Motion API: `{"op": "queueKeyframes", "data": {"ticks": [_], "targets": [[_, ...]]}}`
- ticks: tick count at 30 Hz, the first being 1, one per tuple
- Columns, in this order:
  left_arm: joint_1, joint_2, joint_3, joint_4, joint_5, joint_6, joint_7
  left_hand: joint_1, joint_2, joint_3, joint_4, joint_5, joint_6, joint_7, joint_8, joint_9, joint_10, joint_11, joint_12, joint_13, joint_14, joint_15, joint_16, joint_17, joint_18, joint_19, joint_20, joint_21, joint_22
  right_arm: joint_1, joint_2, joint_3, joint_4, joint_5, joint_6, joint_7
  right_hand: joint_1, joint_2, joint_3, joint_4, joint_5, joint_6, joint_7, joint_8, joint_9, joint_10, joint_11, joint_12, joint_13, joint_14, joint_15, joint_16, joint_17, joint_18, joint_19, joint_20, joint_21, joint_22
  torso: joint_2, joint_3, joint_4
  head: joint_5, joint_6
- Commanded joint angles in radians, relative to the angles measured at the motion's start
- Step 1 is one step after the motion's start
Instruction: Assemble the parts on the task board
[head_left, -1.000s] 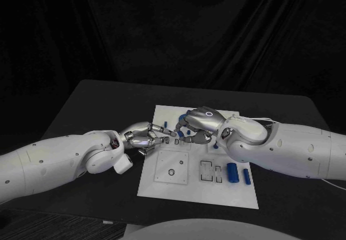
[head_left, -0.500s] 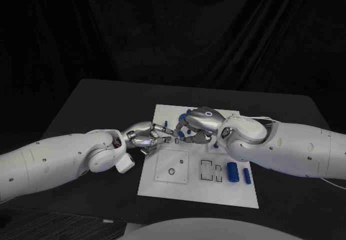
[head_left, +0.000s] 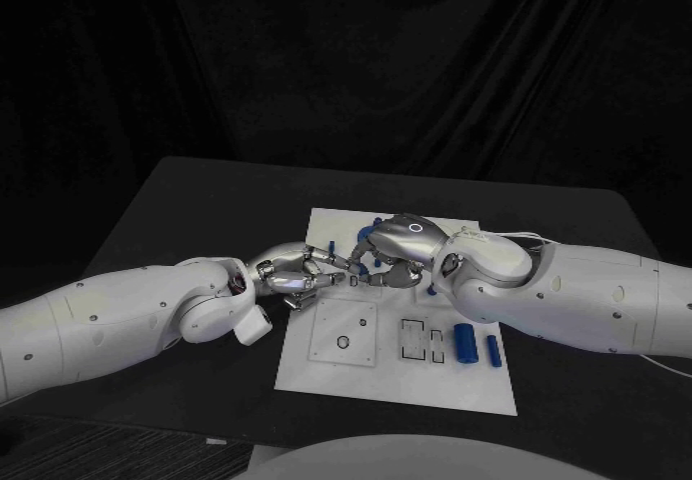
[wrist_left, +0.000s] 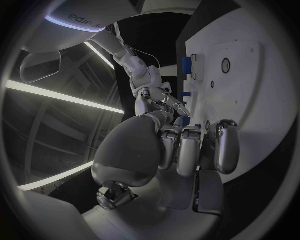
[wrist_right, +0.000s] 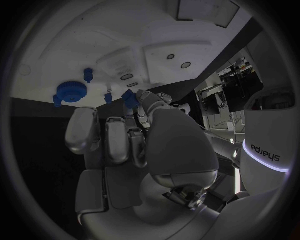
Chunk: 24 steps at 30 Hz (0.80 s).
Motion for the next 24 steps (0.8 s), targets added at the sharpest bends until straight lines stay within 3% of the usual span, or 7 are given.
{"op": "queueKeyframes", "data": {"ticks": [1,24], "targets": [[-0.001,0.005,0.000,-0.001,0.003,0.015,0.007,-0.007,-0.001,0.002,-0.003,0.002,-0.006,0.000,-0.003,-0.001,0.105,0.009,-0.001,0.262,0.106,0.007,0.003,0.263,0.015,-0.005,0.000,-0.006,0.124,-0.002,0.002,0.001,0.003,-0.006,0.003,-0.008,-0.009,0.000,0.000,0.004,-0.002,0.004,-0.010,0.002,0.001,0.082,0.001,-0.005,0.238,0.049,-0.001,-0.007,-0.001,0.004,-0.001,-0.002,-0.006,0.154,0.000,-0.0001,-0.0003,-0.002,-0.001],[-0.002,-0.009,0.000,-0.005,0.003,0.024,-0.014,-0.010,-0.001,0.004,-0.004,0.001,0.004,0.004,-0.002,0.000,0.105,0.013,-0.001,0.262,0.106,0.009,0.003,0.263,0.016,-0.008,0.002,-0.007,0.123,-0.002,-0.003,0.001,0.001,-0.006,-0.008,-0.014,-0.008,-0.002,0.001,0.004,-0.015,0.004,-0.009,-0.002,-0.005,0.081,0.002,-0.007,0.237,0.048,0.000,-0.010,-0.004,0.004,-0.002,-0.001,-0.009,0.153,0.000,0.0006,0.0005,-0.007,0.009]]}}
